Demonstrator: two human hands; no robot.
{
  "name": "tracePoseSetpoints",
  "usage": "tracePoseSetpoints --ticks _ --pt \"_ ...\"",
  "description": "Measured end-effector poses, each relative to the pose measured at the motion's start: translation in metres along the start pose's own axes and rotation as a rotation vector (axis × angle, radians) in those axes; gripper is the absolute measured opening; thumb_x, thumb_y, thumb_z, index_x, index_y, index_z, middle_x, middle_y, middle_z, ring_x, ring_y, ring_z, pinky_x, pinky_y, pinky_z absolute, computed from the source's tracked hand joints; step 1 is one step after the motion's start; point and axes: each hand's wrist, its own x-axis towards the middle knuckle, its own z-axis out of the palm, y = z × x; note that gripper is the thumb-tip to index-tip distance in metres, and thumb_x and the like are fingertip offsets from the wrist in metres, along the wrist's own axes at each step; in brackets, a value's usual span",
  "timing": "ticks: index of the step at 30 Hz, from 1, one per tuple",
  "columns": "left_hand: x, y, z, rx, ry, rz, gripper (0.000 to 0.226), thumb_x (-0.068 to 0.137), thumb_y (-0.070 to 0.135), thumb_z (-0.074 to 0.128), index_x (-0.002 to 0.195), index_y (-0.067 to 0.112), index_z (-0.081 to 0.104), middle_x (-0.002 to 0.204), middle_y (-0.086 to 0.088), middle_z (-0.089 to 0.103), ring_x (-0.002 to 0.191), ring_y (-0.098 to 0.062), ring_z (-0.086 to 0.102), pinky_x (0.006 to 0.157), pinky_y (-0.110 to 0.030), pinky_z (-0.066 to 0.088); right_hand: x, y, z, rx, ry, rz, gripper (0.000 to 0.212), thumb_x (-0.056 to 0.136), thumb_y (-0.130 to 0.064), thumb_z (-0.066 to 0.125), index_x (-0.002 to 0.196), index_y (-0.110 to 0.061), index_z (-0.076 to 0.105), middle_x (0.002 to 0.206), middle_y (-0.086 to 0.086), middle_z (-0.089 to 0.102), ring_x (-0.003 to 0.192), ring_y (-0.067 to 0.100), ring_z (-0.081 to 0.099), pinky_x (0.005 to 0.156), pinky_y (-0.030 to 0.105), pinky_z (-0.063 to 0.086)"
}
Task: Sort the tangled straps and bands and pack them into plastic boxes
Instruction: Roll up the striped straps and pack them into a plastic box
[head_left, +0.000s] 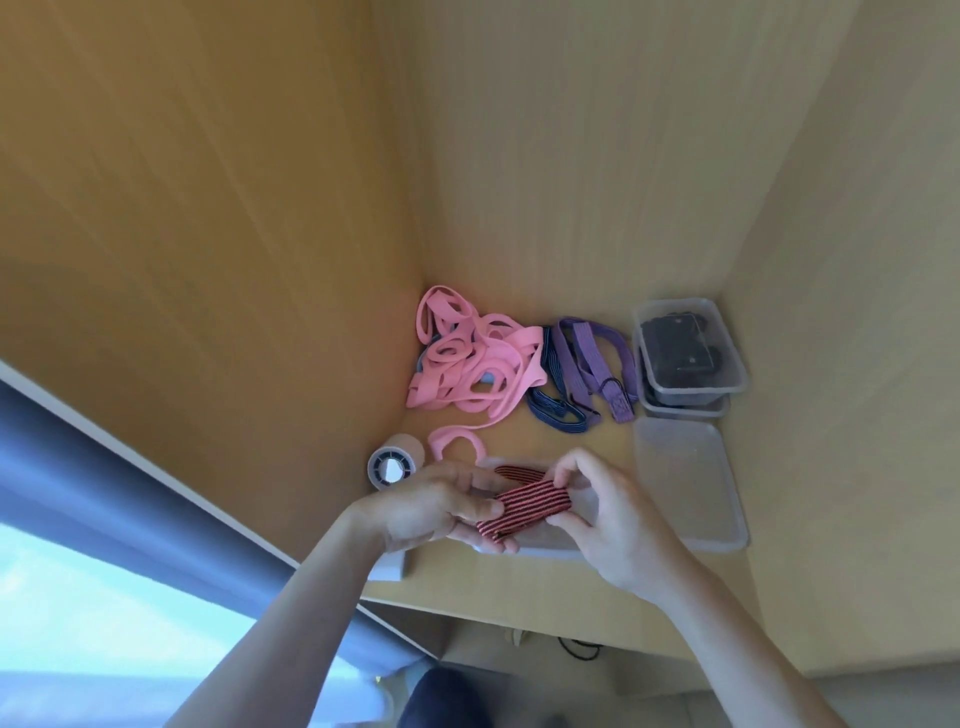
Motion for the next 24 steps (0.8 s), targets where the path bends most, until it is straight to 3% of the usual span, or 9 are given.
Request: tracePoseSetpoints --ticks 3,8,11,14,18,24 --pt "0.002 -0.009 -0.002 0.078 0.133 0.013 0.032 0.102 0.006 0.055 0.132 0.000 0.060 0.118 -0.024 0.070 0.105 -0.035 0.070 0.096 -0.039 0.057 -0.008 0.005 0.006 -0.035 -0.032 0.018 0.044 0.082 -0.019 0.077 0.112 -0.042 0.056 0.113 -0.031 0.057 0.109 -0.001 0.057 0.091 0.014 0.044" --pt "0.010 -0.025 0.004 0.033 0.421 0.076 0.016 0.092 -0.001 0.067 0.108 0.001 0.065 0.113 -0.018 0.067 0.089 -0.034 0.075 0.078 -0.032 0.062 -0.010 0.010 0.018 -0.179 0.009 0.067 0.033 0.082 -0.027 0.079 0.110 -0.030 0.061 0.108 -0.028 0.056 0.101 0.005 0.057 0.088 0.029 0.049" --pt "0.013 -0.034 0.007 0.179 0.542 0.069 0.012 0.091 0.005 0.071 0.102 0.007 0.067 0.111 -0.016 0.067 0.089 -0.032 0.075 0.086 -0.042 0.061 -0.008 0.009 0.023 -0.255 0.008 0.098 0.033 0.082 -0.028 0.081 0.109 -0.025 0.065 0.110 -0.020 0.064 0.100 0.014 0.059 0.089 0.029 0.045" --pt "0.014 -0.038 0.009 0.366 0.640 0.035 0.010 0.091 0.016 0.073 0.099 0.020 0.069 0.107 -0.004 0.069 0.089 -0.025 0.074 0.091 -0.047 0.057 -0.003 0.007 0.028 -0.328 -0.014 0.084 0.032 0.082 -0.029 0.081 0.110 -0.025 0.065 0.113 -0.015 0.063 0.102 0.012 0.058 0.091 0.027 0.039" --pt "0.019 -0.037 0.019 0.418 0.694 0.019 0.013 0.093 0.017 0.071 0.100 0.024 0.063 0.106 0.000 0.068 0.083 -0.023 0.073 0.085 -0.045 0.059 0.000 0.007 0.035 -0.403 -0.049 0.132 0.035 0.086 -0.028 0.077 0.118 -0.027 0.063 0.121 -0.014 0.053 0.098 0.018 0.057 0.090 0.028 0.042" --pt "0.028 -0.036 0.033 0.683 0.762 -0.005 0.015 0.093 0.022 0.068 0.101 0.025 0.056 0.101 0.009 0.064 0.094 -0.017 0.064 0.085 -0.033 0.053 0.001 0.011 0.033 -0.417 -0.109 0.172 0.034 0.089 -0.027 0.072 0.122 -0.027 0.062 0.120 -0.010 0.062 0.100 0.020 0.059 0.091 0.032 0.049"
